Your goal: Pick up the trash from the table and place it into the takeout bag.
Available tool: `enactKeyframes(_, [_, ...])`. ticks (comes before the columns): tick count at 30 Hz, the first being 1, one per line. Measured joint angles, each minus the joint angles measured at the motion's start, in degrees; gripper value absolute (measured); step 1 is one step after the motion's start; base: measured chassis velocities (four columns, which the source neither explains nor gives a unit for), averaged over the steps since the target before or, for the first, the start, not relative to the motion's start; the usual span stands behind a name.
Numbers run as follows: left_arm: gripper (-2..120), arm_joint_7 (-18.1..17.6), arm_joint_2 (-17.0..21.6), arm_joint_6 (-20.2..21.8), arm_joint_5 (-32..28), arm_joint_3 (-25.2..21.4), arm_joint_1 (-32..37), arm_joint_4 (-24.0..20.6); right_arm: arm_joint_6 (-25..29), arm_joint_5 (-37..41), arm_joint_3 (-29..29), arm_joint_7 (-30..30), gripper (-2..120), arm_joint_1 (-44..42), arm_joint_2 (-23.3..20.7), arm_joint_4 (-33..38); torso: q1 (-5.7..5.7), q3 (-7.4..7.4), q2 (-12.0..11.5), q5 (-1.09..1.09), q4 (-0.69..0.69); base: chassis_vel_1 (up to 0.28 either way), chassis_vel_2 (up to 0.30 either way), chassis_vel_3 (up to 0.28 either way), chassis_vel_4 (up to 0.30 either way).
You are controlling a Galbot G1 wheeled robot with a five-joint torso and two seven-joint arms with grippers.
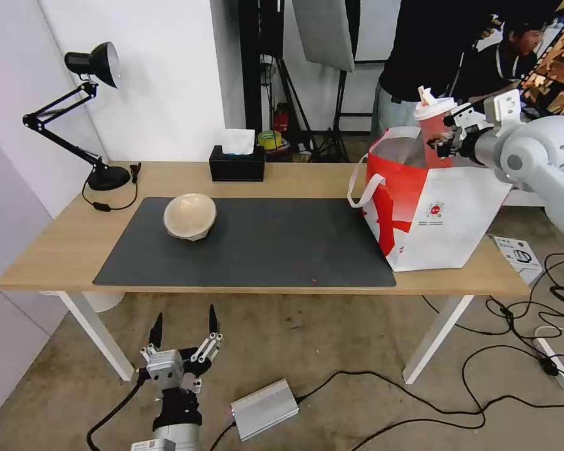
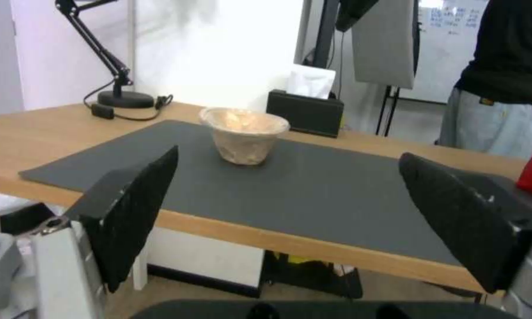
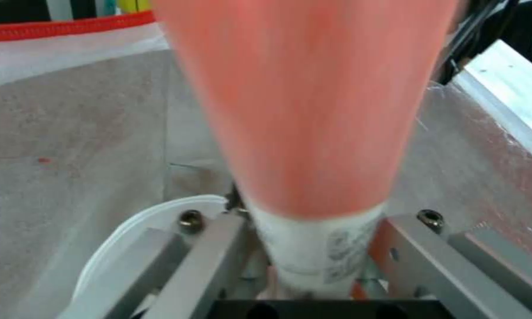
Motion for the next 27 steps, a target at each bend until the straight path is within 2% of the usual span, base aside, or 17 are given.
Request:
enactKeyframes(4, [100, 0.0, -0.12, 0.08, 0.02, 0.15, 0.13, -0.19, 0.01, 0.03, 0.05, 0.01, 38, -0.26, -0.64, 0.46, 0.0, 0.0, 0.0, 0.0, 0.0, 0.0, 0.0, 0.0, 0.0])
enactKeyframes(5, [100, 0.0, -0.12, 0.08, 0.02, 0.15, 0.13, -0.19, 0.01, 0.03, 0.05, 0.01, 38, -0.26, -0.64, 0.46, 0.0, 0.0, 0.0, 0.0, 0.0, 0.0, 0.0, 0.0, 0.0])
enactKeyframes(8, [100, 0.0, -0.11, 0.09, 0.06, 0.22, 0.19, -0.24, 0.01, 0.03, -0.02, -0.08, 52, -0.29, -0.95, 0.57, 0.0, 0.0, 0.0, 0.0, 0.0, 0.0, 0.0, 0.0, 0.0])
enactKeyframes(9, [100, 0.0, -0.11, 0.09, 0.06, 0.22, 0.19, -0.24, 0.01, 0.03, -0.02, -0.08, 52, -0.29, -0.95, 0.57, 0.0, 0.0, 0.0, 0.0, 0.0, 0.0, 0.0, 0.0, 0.0])
enactKeyframes(13, [100, -0.01, -0.28, 0.29, -0.18, -0.25, -0.49, -0.53, 0.02, 0.03, -0.53, -0.51, 70, -0.45, -1.67, 1.35, 0.0, 0.0, 0.0, 0.0, 0.0, 0.0, 0.0, 0.0, 0.0])
enactKeyframes(14, [100, -0.01, -0.28, 0.29, -0.18, -0.25, -0.49, -0.53, 0.02, 0.03, -0.53, -0.51, 70, -0.45, -1.67, 1.35, 0.0, 0.0, 0.0, 0.0, 0.0, 0.0, 0.0, 0.0, 0.0])
enactKeyframes(16, [100, -0.06, -0.16, 0.93, -0.68, -0.56, -0.83, -1.01, 0.02, -0.11, -0.61, -0.86, 80, -0.98, -1.96, 1.69, 0.0, 0.0, 0.0, 0.0, 0.0, 0.0, 0.0, 0.0, 0.0])
enactKeyframes(17, [100, -0.06, -0.16, 0.93, -0.68, -0.56, -0.83, -1.01, 0.02, -0.11, -0.61, -0.86, 80, -0.98, -1.96, 1.69, 0.0, 0.0, 0.0, 0.0, 0.0, 0.0, 0.0, 0.0, 0.0])
enactKeyframes(20, [100, -0.06, -0.05, 1.06, -0.78, -0.58, -0.62, -1.06, 0.02, -0.46, -0.61, -1.21, 95, -1.24, -2.14, 1.7, 0.0, 0.0, 0.0, 0.01, 0.0, 0.0, 0.0, 0.0, 0.0])
enactKeyframes(27, [100, -0.07, -0.5, 1.04, -0.58, -0.42, -0.37, -1.1, 0.02, -0.55, -0.73, -1.46, 100, -0.47, -2.21, 1.43, 0.0, 0.0, 0.0, 0.0, 0.0, 0.0, 0.0, 0.0, 0.0])
